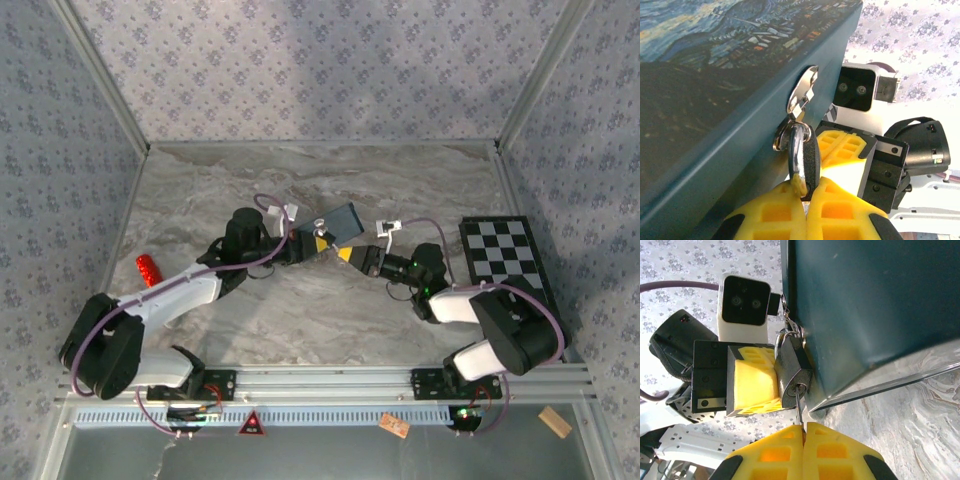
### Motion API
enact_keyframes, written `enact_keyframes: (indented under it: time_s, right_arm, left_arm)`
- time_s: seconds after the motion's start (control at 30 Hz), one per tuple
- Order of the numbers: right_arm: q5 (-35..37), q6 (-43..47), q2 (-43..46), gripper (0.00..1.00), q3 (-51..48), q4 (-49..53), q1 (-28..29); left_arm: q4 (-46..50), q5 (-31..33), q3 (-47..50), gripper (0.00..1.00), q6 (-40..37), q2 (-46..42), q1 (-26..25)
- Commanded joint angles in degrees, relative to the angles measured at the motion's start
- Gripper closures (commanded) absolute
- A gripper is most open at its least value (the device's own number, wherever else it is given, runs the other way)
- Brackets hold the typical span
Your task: Unlock the padlock with the key
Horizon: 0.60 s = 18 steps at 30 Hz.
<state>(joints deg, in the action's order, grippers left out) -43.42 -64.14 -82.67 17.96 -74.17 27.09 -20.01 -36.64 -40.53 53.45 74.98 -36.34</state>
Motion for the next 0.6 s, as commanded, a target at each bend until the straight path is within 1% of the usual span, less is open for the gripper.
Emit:
enact_keyframes:
  time_s: [0.0,0.13,0.2,0.33,0.43,0.57]
  right_arm:
    - [-0.81,3.27,2.48,1.00,2.89,-1.87,-1.05]
    - [-0.18,5.82,4.31,1.00,2.13,2.09,-1.97]
    - [-0.03,7.08,4.81,1.00,2.67,3.56,-0.87]
    - [2.96,11.64,7.18,1.00,3.22,9.57,1.71]
    - [5.43,14.08,10.15,1.00,2.33,12.65,1.90]
    - [5.65,15.54,13.04,1.00,2.78,16.28,1.71]
  left_arm:
    - [2.80,-7.74,-2.75,1.00,-4.42,-2.21,-3.02]
    - [2.60,-8.01,-2.71,1.00,-4.36,-1.93,-3.01]
    - [1.41,-8.26,-2.71,1.00,-3.51,-1.55,-3.10]
    - [0.59,-8.51,-3.45,1.00,-2.83,-0.91,-3.45]
    - [1.19,-8.62,-3.75,1.00,-3.07,-0.64,-3.86]
    - [2.41,-8.53,-3.66,1.00,-3.87,-0.30,-4.08]
